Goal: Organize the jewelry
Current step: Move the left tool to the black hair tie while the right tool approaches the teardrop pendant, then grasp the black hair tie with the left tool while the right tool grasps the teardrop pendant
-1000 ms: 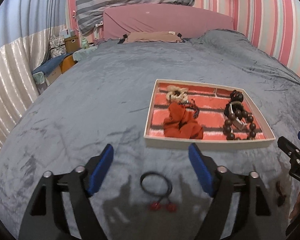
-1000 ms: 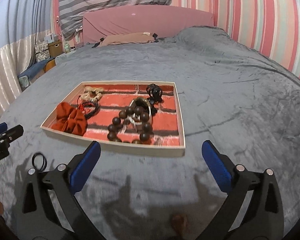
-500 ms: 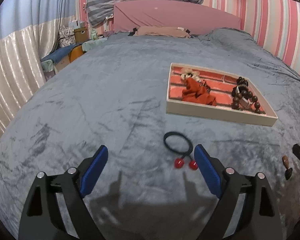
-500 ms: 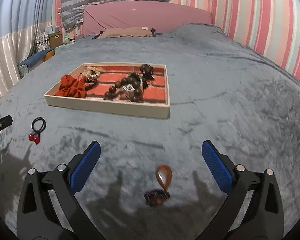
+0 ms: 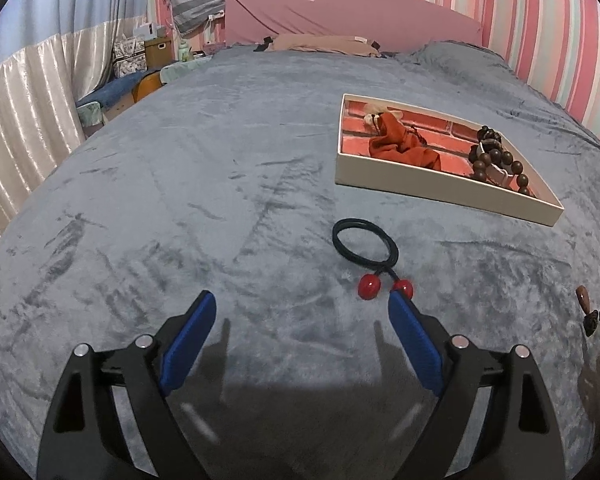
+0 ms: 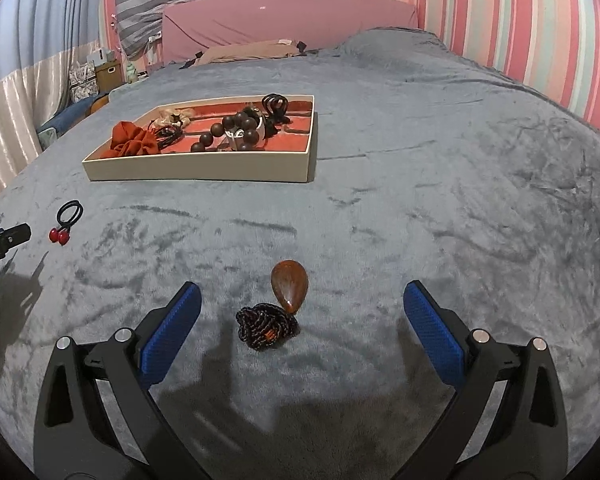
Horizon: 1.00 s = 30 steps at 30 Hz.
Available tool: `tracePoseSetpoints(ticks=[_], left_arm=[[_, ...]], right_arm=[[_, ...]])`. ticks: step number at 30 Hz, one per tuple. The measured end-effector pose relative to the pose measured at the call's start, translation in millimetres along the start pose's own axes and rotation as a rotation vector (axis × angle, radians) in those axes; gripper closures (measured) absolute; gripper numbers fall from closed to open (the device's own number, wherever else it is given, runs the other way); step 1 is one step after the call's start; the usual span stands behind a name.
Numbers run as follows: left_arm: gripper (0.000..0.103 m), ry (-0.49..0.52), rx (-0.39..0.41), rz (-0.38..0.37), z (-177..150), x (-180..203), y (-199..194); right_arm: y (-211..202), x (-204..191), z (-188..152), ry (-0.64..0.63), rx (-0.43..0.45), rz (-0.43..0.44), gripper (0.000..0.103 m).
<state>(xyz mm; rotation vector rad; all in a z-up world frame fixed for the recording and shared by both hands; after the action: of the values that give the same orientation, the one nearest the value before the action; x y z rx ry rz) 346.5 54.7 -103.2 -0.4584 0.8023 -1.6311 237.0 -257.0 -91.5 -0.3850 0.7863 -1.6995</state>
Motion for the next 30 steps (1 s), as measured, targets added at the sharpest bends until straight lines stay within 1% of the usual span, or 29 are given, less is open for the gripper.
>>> tracePoseSetpoints(ticks=[3,5,7,8,10,12,15,20,21,22,24,26,27,28,29,30], left_arm=[[0.017,-0.002,-0.009,-0.003,3.5,1.1,7.8],[0.017,0.0,-0.01,-0.005,7.0,2.3,13.1],[0.017,0.011,-0.006,0.003,9.9,3.5,17.7],[0.017,0.015,-0.006,0.006,11.2,3.7,19.4],[0.017,0.021,-0.005,0.003,15.0,4.8,24.8],[0.017,0.024,-0.008,-0.006,18.9,6.5,31.1],[0.017,0.032,-0.013,-0.008,24.2,8.0,39.2],[0.018,0.038,-0.043,-0.028,30.8,10.6,55.9],[0.021,0.041,-0.05,-0.036,31.0,11.9,58.9],[0.029,0.047,-0.058,-0.043,30.5,13.2,61.3],[0.03,0.064,-0.064,-0.046,30.1,16.7,65.1],[0.036,0.07,-0.064,-0.06,31.6,17.9,66.6],[0.045,0.07,-0.064,-0.066,32.1,18.4,67.8],[0.058,0.067,-0.07,-0.062,32.7,17.6,69.9],[0.061,0.063,-0.074,-0.068,33.0,17.1,71.6],[0.068,0.062,-0.071,-0.072,33.8,17.7,72.2]], right_arm=[[8.0,-2.5,-3.1,-0.011,-0.023,-0.018,0.005],[12.6,-3.5,-6.2,-0.017,-0.034,-0.025,0.007],[17.6,-4.0,-9.1,-0.02,-0.054,-0.026,0.017],[19.8,-3.7,-9.8,-0.021,-0.064,-0.026,0.02],[24.7,-3.9,-11.5,-0.021,-0.086,-0.025,0.031],[28.2,-3.5,-13.4,-0.015,-0.103,-0.013,0.038],[30.2,-3.0,-14.3,-0.005,-0.11,-0.004,0.046],[32.7,-2.3,-13.8,0.013,-0.118,0.007,0.054],[33.0,-2.7,-13.8,0.013,-0.119,0.009,0.059],[33.2,-3.2,-14.0,0.013,-0.121,0.014,0.064],[34.1,-4.3,-14.0,0.011,-0.124,0.017,0.068],[34.6,-4.9,-14.0,0.009,-0.125,0.015,0.068],[34.3,-5.1,-13.9,0.011,-0.124,0.017,0.069],[34.4,-5.3,-13.8,0.013,-0.123,0.018,0.069],[34.6,-5.5,-13.9,0.015,-0.123,0.019,0.07],[34.8,-5.7,-13.7,0.017,-0.123,0.021,0.07]])
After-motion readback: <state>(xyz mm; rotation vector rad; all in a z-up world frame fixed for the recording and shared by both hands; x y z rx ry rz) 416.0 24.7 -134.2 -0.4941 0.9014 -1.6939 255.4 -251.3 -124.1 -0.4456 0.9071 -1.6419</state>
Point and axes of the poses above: each gripper's, at about its wrist camera, not at the fingertips, and y roughly the way its jaws point, x to its right, z to its top, the point moved 4 cm from there along y, roughly the way its jaws point, and after that the axes turned 12 degrees about y, right-handed, at the moved point
